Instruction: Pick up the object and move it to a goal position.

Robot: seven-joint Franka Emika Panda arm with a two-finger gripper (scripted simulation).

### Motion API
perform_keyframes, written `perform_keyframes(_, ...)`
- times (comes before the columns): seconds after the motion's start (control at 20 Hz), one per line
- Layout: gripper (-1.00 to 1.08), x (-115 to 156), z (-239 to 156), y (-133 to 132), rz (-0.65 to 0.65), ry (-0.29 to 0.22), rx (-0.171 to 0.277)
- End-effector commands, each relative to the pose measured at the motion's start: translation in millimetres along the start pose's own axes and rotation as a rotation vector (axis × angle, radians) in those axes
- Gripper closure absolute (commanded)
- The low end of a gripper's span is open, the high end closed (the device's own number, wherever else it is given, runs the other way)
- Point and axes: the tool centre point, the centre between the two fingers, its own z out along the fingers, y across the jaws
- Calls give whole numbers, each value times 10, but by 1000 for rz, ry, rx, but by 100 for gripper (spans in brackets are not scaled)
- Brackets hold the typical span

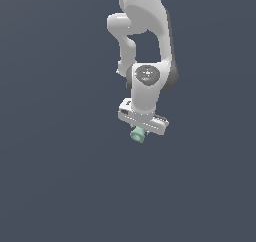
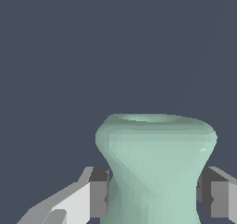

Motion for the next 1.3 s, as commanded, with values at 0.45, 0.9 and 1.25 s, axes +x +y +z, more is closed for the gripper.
perform_keyframes(0.45, 108, -62, -1204, 475, 1, 1, 1)
perform_keyframes(0.9, 108, -97, -2209, 863, 1, 0, 2)
perform_keyframes(1.25, 108, -101, -2790, 1078, 1, 1, 1)
